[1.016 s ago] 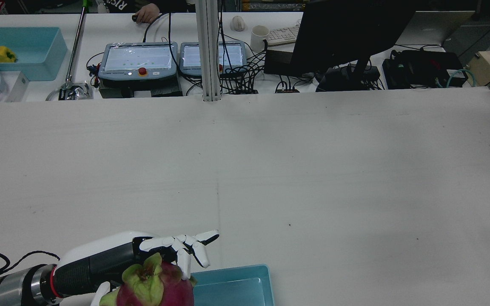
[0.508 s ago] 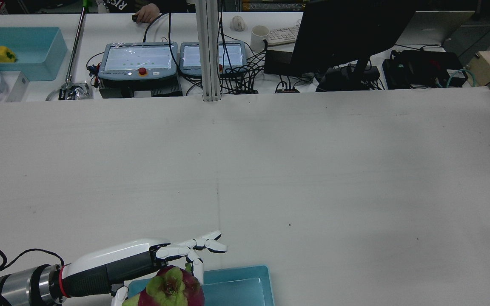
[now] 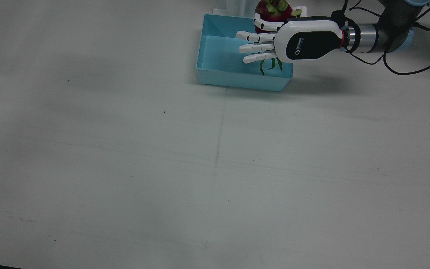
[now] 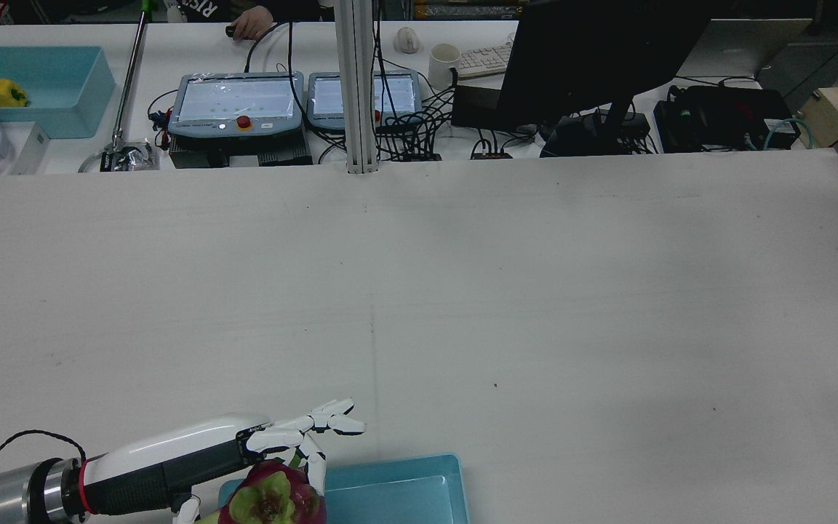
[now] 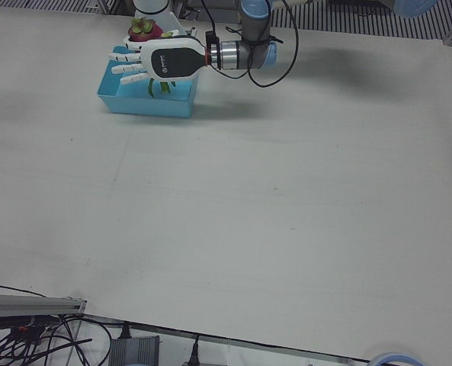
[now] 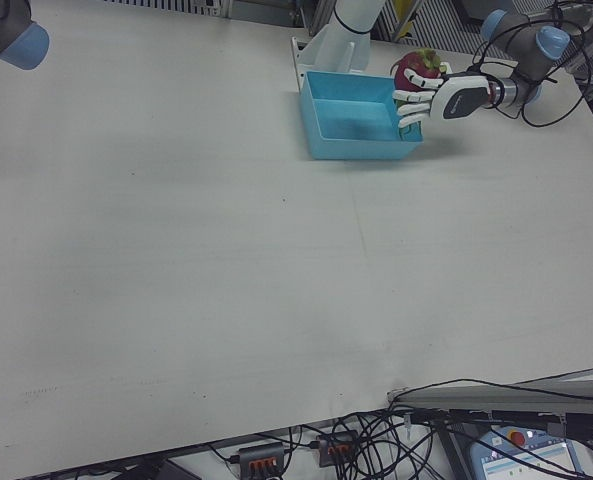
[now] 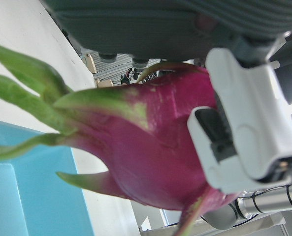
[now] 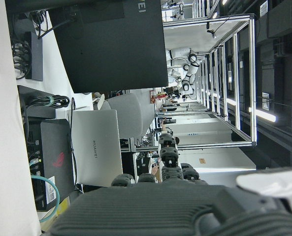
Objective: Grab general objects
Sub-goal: 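Open the left hand fingers to release the fruit into the tray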
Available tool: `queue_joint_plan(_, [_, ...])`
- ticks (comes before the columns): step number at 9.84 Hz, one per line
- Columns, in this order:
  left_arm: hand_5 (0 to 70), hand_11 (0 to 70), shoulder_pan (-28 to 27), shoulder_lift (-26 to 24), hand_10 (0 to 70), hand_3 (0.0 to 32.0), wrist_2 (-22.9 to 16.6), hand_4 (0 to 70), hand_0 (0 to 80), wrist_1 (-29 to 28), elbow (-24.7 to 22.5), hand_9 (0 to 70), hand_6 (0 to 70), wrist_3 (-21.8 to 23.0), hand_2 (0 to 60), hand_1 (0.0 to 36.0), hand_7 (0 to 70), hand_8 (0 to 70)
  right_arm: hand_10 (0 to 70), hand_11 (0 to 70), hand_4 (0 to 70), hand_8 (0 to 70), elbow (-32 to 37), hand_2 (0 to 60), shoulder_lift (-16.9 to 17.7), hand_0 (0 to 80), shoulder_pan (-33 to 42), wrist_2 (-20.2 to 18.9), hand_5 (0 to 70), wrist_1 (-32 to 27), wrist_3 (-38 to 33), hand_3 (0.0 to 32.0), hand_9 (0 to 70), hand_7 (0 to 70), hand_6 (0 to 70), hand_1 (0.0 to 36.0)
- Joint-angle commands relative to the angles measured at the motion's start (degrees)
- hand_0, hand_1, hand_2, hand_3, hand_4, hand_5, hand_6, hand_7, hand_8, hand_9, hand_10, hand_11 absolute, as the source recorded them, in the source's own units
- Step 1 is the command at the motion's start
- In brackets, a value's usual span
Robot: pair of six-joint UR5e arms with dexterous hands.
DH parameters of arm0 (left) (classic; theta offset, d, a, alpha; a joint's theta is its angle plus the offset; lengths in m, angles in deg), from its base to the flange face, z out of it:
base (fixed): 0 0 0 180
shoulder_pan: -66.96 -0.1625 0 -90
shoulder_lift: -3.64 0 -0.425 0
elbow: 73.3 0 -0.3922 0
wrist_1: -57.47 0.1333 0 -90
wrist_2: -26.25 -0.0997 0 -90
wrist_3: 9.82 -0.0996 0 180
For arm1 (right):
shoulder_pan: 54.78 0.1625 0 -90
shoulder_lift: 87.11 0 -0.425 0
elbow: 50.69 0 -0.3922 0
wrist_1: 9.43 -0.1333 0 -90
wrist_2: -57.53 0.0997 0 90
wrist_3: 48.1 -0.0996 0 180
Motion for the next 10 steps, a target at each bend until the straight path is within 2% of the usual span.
queue_joint_plan(1, [0.0, 0.0, 0.38, 1.83, 0.0, 32.0, 0.04, 0.0, 80.0, 2.20, -3.87, 1.6, 0.0, -0.53, 60.0, 36.0, 15.2, 0.0, 0.0, 0.0, 0.0, 0.0, 0.00, 0.0, 0.00, 0.0, 0.00, 0.00, 0.0, 0.00, 0.00, 0.0, 0.0, 0.0, 0.0, 0.0])
queue_joint_plan(2, [0.0, 0.0, 0.38, 1.92, 0.0, 32.0, -0.05, 0.0, 80.0, 4.83, -5.98, 1.3, 0.0, -0.53, 60.0, 36.0, 13.8, 0.0, 0.0, 0.0, 0.0, 0.0, 0.00, 0.0, 0.00, 0.0, 0.00, 0.00, 0.0, 0.00, 0.00, 0.0, 0.0, 0.0, 0.0, 0.0])
queue_joint_plan(3, [70.0, 0.0, 0.47, 2.53, 0.0, 1.6, -0.05, 0.0, 80.0, 5.12, -6.17, 1.0, 0.0, -0.53, 60.0, 36.0, 12.2, 0.0, 0.0, 0.0, 0.0, 0.0, 0.00, 0.0, 0.00, 0.0, 0.00, 0.00, 0.0, 0.00, 0.00, 0.0, 0.0, 0.0, 0.0, 0.0])
queue_joint_plan(4, [70.0, 0.0, 0.47, 4.54, 0.0, 0.0, -0.05, 40.7, 79.7, 1.90, -5.91, 2.6, 0.0, -0.53, 53.5, 32.3, 20.2, 0.0, 0.0, 0.0, 0.0, 0.0, 0.00, 0.0, 0.00, 0.0, 0.00, 0.00, 0.0, 0.00, 0.00, 0.0, 0.0, 0.0, 0.0, 0.0])
queue_joint_plan(5, [70.0, 0.0, 0.38, 6.65, 0.0, 0.0, 0.03, 70.0, 21.8, -1.52, -6.00, 5.1, 0.0, -0.01, 0.0, 0.0, 32.7, 0.0, 0.0, 0.0, 0.0, 0.0, 0.00, 0.0, 0.00, 0.0, 0.00, 0.00, 0.0, 0.00, 0.00, 0.0, 0.0, 0.0, 0.0, 0.0])
queue_joint_plan(6, [70.0, 0.0, 0.47, 6.76, 0.0, 0.0, 0.12, 70.0, 7.7, -1.82, -6.09, 8.4, 6.2, 0.08, 0.0, 0.0, 49.1, 0.2, 0.0, 0.0, 0.0, 0.0, 0.00, 0.0, 0.00, 0.0, 0.00, 0.00, 0.0, 0.00, 0.00, 0.0, 0.0, 0.0, 0.0, 0.0])
queue_joint_plan(7, [70.0, 0.0, 0.38, 6.76, 0.0, 0.0, 0.21, 70.0, 8.2, -1.91, -6.09, 9.2, 7.4, 0.08, 0.0, 0.0, 53.2, 0.4, 0.0, 0.0, 0.0, 0.0, 0.00, 0.0, 0.00, 0.0, 0.00, 0.00, 0.0, 0.00, 0.00, 0.0, 0.0, 0.0, 0.0, 0.0])
queue_joint_plan(8, [70.0, 0.0, 0.47, 6.84, 0.0, 0.0, 0.30, 70.0, 39.6, -1.91, -6.09, 8.1, 4.0, 0.17, 0.0, 0.0, 47.7, 0.0, 0.0, 0.0, 0.0, 0.0, 0.00, 0.0, 0.00, 0.0, 0.00, 0.00, 0.0, 0.00, 0.00, 0.0, 0.0, 0.0, 0.0, 0.0])
queue_joint_plan(9, [70.0, 0.0, 0.47, 6.84, 0.0, 0.0, 0.21, 69.8, 74.9, -1.91, -5.91, 6.8, 4.0, 0.87, 26.2, 24.3, 41.4, 0.0, 0.0, 0.0, 0.0, 0.0, 0.00, 0.0, 0.00, 0.0, -0.09, 0.00, 0.0, 0.00, 0.00, 0.0, 0.0, 0.0, 0.0, 0.0])
queue_joint_plan(10, [70.0, 0.0, 1.60, 6.58, 0.0, 0.0, -0.05, 4.0, 80.0, -1.47, -5.21, 7.0, 5.7, 3.92, 60.0, 36.0, 42.2, 0.1, 0.0, 0.0, 0.0, 0.0, 0.00, 0.0, 0.00, 0.0, 0.00, 0.00, 0.0, 0.00, 0.00, 0.0, 0.0, 0.0, 0.0, 0.0])
